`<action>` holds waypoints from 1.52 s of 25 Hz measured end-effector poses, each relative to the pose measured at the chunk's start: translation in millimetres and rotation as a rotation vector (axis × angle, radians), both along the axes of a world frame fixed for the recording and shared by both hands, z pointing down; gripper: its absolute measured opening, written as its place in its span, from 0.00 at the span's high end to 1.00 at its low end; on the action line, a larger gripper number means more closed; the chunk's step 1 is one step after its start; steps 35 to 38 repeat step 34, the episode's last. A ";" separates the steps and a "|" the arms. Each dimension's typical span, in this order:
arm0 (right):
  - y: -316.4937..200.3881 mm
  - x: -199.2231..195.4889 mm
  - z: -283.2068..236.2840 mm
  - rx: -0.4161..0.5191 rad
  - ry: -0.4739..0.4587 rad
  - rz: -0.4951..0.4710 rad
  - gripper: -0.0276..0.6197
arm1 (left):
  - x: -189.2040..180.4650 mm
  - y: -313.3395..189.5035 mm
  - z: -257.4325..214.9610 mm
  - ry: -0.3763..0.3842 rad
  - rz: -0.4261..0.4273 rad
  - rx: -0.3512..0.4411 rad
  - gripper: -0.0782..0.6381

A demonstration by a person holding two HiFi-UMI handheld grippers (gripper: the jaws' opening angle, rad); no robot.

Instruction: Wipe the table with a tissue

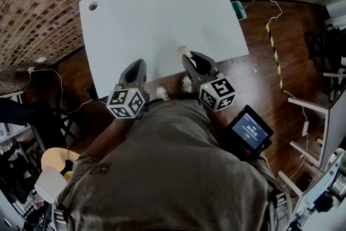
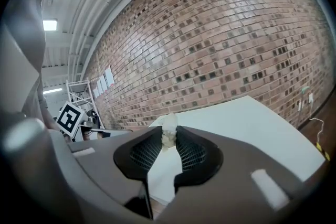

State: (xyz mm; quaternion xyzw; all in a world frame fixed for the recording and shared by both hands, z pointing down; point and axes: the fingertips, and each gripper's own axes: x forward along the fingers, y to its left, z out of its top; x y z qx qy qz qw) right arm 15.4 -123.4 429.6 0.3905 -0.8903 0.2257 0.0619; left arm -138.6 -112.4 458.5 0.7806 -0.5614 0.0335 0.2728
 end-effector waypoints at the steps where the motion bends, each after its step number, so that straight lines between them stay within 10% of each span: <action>1: 0.2 0.3 -0.1 0.000 -0.006 0.000 0.81 | 0.7 0.0 1.3 0.000 0.001 -0.004 0.89; 38: 26.7 -20.4 -2.1 0.011 -0.007 -0.017 0.81 | -16.4 28.2 3.6 0.016 0.007 -0.015 0.89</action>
